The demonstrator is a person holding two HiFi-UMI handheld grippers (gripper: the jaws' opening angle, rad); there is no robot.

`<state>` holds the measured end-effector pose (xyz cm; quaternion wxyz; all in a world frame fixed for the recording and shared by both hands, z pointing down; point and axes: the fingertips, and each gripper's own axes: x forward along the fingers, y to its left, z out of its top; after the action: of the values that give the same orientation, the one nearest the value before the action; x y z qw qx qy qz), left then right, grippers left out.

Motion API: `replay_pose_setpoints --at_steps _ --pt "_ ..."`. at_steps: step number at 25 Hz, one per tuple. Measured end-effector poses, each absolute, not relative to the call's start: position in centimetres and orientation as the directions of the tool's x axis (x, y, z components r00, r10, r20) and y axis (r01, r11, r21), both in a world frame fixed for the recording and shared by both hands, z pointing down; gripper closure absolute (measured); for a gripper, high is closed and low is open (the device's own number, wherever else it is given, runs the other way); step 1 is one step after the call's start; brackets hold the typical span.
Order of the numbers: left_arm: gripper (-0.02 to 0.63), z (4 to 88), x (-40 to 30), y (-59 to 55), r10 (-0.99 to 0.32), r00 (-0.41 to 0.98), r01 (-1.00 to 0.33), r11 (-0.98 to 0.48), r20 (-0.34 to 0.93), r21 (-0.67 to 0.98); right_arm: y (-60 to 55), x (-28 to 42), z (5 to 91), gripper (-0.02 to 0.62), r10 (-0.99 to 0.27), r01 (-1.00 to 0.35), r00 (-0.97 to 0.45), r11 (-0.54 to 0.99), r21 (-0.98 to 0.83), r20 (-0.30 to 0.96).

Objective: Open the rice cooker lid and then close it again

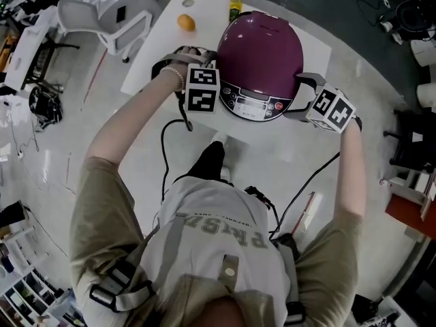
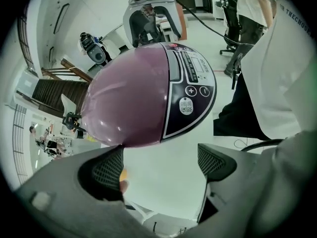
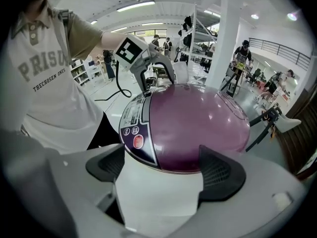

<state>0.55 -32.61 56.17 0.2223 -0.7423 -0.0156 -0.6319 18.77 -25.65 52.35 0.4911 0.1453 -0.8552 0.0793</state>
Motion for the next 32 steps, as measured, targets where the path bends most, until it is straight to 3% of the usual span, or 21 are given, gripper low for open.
replay_pose_setpoints --at_steps 5,10,15,20,21,24,28,32 --pt "0.124 54.5 1.1 -33.2 -0.262 0.272 0.228 -0.917 0.926 -0.326 -26.2 18.5 51.0 0.153 -0.225 -0.41 -0.575 0.911 -0.039 0.786" --pt "0.126 51.0 2.0 -32.6 -0.258 0.423 0.098 -0.94 0.869 -0.327 -27.7 18.6 46.2 0.155 -0.46 -0.554 -0.658 0.832 0.031 0.596" --pt "0.143 47.2 2.8 -32.0 -0.349 0.596 -0.142 -0.932 0.723 -0.333 -27.4 19.9 42.9 0.155 -0.726 -0.7 -0.539 0.668 0.252 0.427" --pt "0.166 42.3 2.4 -30.9 -0.55 0.704 -0.438 -0.834 0.448 -0.336 -24.9 19.8 40.2 0.156 -0.874 -0.824 -0.432 0.483 0.295 0.223" --pt "0.182 41.5 2.1 -30.7 -0.591 0.705 -0.501 -0.807 0.393 -0.314 -24.2 19.6 39.6 0.159 -0.894 -0.847 -0.41 0.447 0.287 0.18" --pt "0.32 38.9 1.2 -29.2 -0.663 0.705 -0.636 -0.748 0.253 -0.19 -22.0 19.2 37.8 0.183 -0.935 -0.903 -0.347 0.353 0.244 0.068" --pt "0.405 36.5 0.2 -26.7 -0.745 0.655 -0.733 -0.667 0.125 -0.134 -19.1 19.4 36.5 0.381 -0.97 -0.962 -0.24 0.233 0.144 -0.036" --pt "0.514 34.9 -0.5 -24.2 -0.798 0.602 -0.798 -0.602 0.012 -0.027 -17.2 18.8 36.5 0.436 -0.981 -0.978 -0.181 0.171 0.118 -0.077"
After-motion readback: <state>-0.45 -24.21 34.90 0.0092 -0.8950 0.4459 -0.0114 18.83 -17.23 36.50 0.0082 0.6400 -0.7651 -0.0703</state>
